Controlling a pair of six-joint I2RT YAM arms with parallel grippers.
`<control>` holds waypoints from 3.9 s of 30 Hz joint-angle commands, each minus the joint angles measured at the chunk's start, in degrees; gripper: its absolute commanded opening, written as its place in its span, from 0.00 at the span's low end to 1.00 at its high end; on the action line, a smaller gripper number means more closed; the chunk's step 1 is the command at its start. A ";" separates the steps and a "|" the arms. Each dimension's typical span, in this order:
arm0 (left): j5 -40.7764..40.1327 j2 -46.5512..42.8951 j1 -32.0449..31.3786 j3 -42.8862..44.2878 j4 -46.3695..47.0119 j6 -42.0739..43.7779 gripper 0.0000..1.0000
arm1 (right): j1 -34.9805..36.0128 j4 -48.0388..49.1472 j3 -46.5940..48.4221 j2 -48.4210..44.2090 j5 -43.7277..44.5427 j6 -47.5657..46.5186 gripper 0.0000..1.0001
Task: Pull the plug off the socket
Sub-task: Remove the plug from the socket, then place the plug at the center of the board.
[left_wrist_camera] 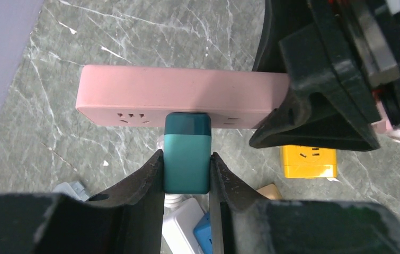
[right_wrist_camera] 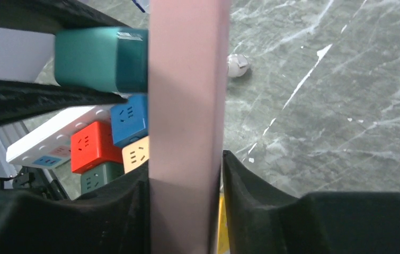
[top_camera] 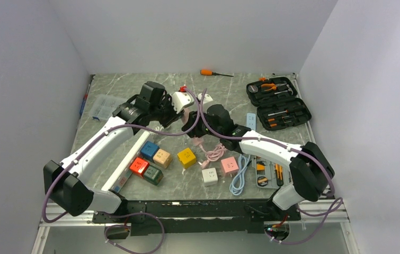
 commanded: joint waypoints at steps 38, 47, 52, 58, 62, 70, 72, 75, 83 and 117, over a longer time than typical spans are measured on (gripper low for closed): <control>-11.97 -3.82 -1.87 -6.92 0.36 9.72 0.00 | -15.37 -8.30 5.81 12.59 7.47 0.18 0.00; -13.11 -5.66 -1.93 -8.17 1.71 7.54 0.00 | -17.20 -8.07 8.30 17.82 1.58 3.31 0.00; -12.67 -7.45 -1.96 -9.66 1.96 6.84 0.00 | -18.68 -7.24 8.78 19.78 -0.07 3.78 0.00; -11.43 -9.59 -1.95 -10.23 2.45 5.95 0.00 | -20.16 -4.21 7.57 20.70 -3.70 5.21 0.00; -10.38 -10.40 -2.13 -10.04 1.74 6.33 0.00 | -20.19 -4.92 7.95 21.22 -2.82 3.97 0.00; -10.11 -10.91 -2.18 -9.08 0.95 6.49 0.00 | -20.01 -7.18 9.84 21.37 1.34 1.39 0.00; -10.07 -11.11 -2.17 -8.68 0.46 6.48 0.00 | -20.04 -7.95 10.24 21.89 2.47 0.35 0.00; -9.79 -11.48 -2.27 -8.32 -0.22 6.48 0.00 | -19.83 -8.29 10.36 22.15 4.49 -0.57 0.00; -7.80 -11.56 -2.57 -7.54 -0.94 5.48 0.00 | -19.78 -10.22 15.27 23.67 2.40 -1.15 0.00; 2.65 15.91 -12.81 7.77 -4.47 4.91 0.00 | -28.23 -25.40 20.81 -1.36 13.89 7.66 1.00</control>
